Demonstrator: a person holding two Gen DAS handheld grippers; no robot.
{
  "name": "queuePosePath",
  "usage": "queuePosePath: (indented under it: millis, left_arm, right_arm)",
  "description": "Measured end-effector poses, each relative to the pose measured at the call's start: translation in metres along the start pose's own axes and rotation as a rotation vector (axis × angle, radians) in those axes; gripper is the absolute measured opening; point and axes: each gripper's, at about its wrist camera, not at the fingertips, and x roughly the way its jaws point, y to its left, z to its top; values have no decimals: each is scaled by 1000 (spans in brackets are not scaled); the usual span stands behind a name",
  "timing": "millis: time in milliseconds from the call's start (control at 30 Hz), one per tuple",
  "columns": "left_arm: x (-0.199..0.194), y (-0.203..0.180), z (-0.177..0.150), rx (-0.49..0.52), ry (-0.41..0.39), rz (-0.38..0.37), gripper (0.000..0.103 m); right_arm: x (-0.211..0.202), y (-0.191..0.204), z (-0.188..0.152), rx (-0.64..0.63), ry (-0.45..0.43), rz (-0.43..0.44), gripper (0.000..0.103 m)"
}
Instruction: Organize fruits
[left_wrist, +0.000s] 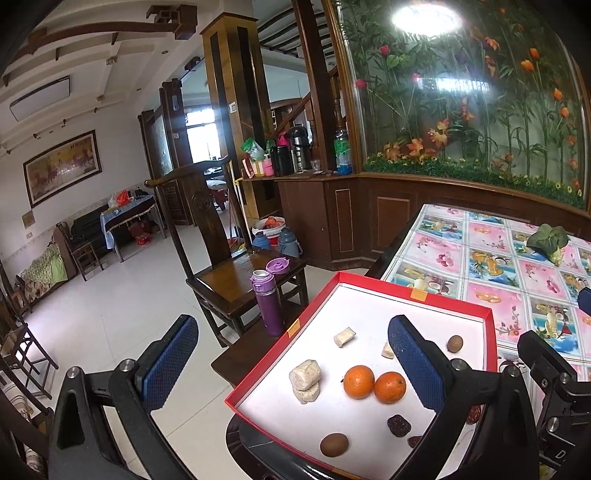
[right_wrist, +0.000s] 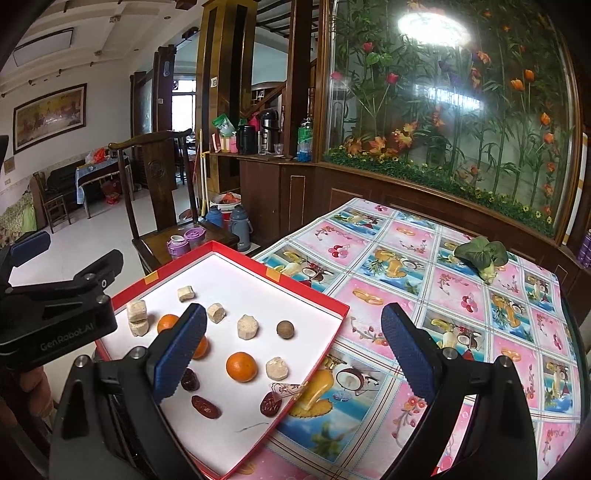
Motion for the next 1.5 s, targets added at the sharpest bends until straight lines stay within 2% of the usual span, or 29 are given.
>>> queuePosePath:
  millis: [1500]
  left_arm:
    - [3,-18,-4,39,22,-13,103]
  right_arm:
    - [3,-6,-1,24,6,-4,96]
